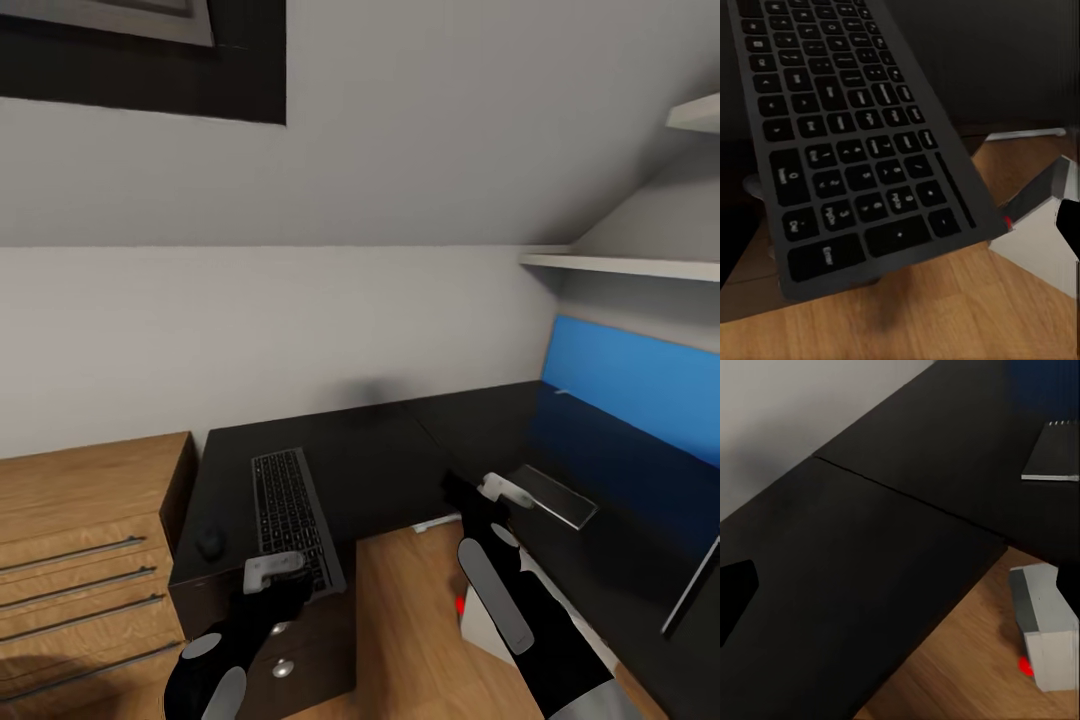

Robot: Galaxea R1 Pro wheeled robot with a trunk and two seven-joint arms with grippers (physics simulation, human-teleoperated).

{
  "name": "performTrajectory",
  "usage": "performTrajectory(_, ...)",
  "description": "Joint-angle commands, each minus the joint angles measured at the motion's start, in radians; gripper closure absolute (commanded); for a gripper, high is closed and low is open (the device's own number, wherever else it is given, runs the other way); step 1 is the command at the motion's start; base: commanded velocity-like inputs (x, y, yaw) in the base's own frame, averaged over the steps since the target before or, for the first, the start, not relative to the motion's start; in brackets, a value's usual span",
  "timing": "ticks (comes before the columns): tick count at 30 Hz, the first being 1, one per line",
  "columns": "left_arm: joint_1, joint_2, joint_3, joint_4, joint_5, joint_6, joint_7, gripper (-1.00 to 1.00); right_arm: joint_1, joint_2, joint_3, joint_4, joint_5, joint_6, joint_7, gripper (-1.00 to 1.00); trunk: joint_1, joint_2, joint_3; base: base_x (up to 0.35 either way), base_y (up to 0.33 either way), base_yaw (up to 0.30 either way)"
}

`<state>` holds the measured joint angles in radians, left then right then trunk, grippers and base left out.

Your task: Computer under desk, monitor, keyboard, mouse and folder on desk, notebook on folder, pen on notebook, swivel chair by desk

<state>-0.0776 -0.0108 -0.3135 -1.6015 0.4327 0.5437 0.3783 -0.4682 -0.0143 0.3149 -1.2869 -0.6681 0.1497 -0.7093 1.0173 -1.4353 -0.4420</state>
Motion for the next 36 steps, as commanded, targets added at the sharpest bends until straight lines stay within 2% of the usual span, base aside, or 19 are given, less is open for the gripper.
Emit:
performTrajectory(1, -0.001, 0.000, -0.001, -0.002, 0.011, 0.002, 0.009, -1.00, -0.001, -0.001, 0.003, 0.001, -0.003, 0.005, -0.007, -1.00, 0.000, -0.001, -0.001, 0.000, 0.000, -0.208)
performTrajectory(18, -0.001, 0.000, -0.012, 0.000, 0.011, 0.002, 0.011, -1.00, -0.001, 0.004, 0.004, 0.046, -0.003, 0.005, -0.003, -1.00, 0.000, -0.001, -0.001, 0.000, 0.000, -0.249)
performTrajectory(36, -0.001, 0.000, -0.013, 0.000, 0.011, 0.002, 0.016, -1.00, -0.001, 0.005, 0.009, 0.055, -0.001, 0.005, 0.001, -1.00, 0.000, -0.001, -0.002, 0.023, 0.000, -0.022)
